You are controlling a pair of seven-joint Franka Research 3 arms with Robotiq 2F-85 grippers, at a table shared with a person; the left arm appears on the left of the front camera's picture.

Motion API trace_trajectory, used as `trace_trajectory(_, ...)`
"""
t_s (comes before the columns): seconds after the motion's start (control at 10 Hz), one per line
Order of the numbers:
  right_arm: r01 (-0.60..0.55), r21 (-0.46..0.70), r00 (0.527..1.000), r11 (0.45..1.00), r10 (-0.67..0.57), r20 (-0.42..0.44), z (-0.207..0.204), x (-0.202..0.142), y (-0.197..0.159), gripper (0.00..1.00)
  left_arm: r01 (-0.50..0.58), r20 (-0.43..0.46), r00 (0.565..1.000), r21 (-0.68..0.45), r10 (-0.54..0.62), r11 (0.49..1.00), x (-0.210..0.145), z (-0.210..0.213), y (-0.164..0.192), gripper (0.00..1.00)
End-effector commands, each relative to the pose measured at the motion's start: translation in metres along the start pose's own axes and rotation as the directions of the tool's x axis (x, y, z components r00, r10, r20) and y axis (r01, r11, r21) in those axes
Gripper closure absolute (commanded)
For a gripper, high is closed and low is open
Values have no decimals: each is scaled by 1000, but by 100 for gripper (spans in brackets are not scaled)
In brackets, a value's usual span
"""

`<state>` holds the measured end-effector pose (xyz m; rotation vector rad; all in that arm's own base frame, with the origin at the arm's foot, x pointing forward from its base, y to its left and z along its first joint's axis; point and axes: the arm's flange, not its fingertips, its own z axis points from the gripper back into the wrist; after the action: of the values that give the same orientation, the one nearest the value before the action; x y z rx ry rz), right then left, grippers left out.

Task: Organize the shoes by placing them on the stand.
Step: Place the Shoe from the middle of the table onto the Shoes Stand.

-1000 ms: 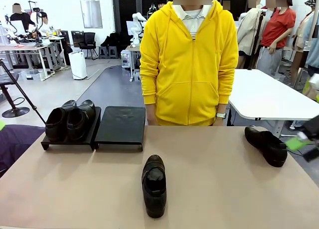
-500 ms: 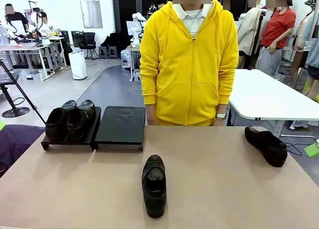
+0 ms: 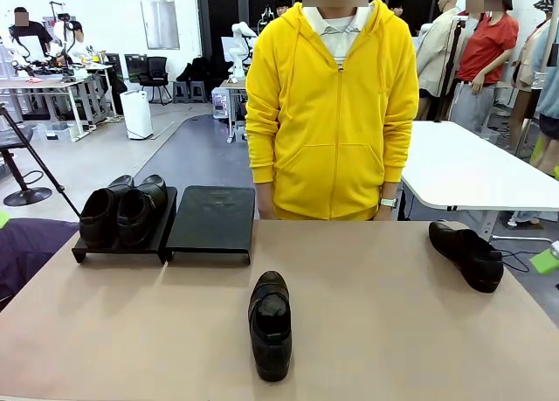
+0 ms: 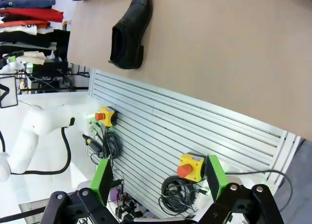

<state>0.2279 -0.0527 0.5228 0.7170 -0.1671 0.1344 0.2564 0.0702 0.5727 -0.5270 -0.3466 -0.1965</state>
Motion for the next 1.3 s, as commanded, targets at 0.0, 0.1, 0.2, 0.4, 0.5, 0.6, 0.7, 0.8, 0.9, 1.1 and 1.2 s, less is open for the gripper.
trace_trajectory(0.0,-28,15,1000,999,28,4,4,-1,0,0,-12,-10,1000,9,12,1000,0,2,0,0)
trace_trajectory(0.1,-28,15,1000,999,28,4,4,-1,0,0,-12,-10,1000,9,12,1000,0,2,0,0)
trace_trajectory(0.2,-28,15,1000,999,28,4,4,-1,0,0,0,0,1000,0,0,1000,0,0,0,0)
trace_trajectory(0.4,-28,15,1000,999,28,4,4,-1,0,0,-243,23,969,-68,245,968,35,14,19,0)
trace_trajectory(0.5,-28,15,1000,999,28,4,4,-1,0,0,-237,-43,971,-78,234,968,57,-17,-25,0)
trace_trajectory(0.6,-28,15,1000,999,28,4,4,-1,0,0,-272,-67,961,-67,268,960,75,-52,-67,0)
trace_trajectory(0.7,-28,15,1000,999,28,4,4,-1,0,0,-243,-140,962,-48,234,969,93,-96,-104,0)
trace_trajectory(0.8,-28,15,1000,999,28,4,4,-1,0,0,-210,-245,950,-39,194,977,104,-137,-135,0)
trace_trajectory(0.9,-28,15,1000,999,28,4,4,-1,0,0,-271,-196,944,-9,264,962,112,-184,-167,0)
trace_trajectory(1.1,-28,15,1000,999,28,4,4,-1,0,0,-309,-132,941,49,313,950,101,-287,-216,0)
trace_trajectory(1.2,-28,15,1000,999,28,4,4,-1,0,0,-285,-100,953,38,287,958,96,-308,-230,0)
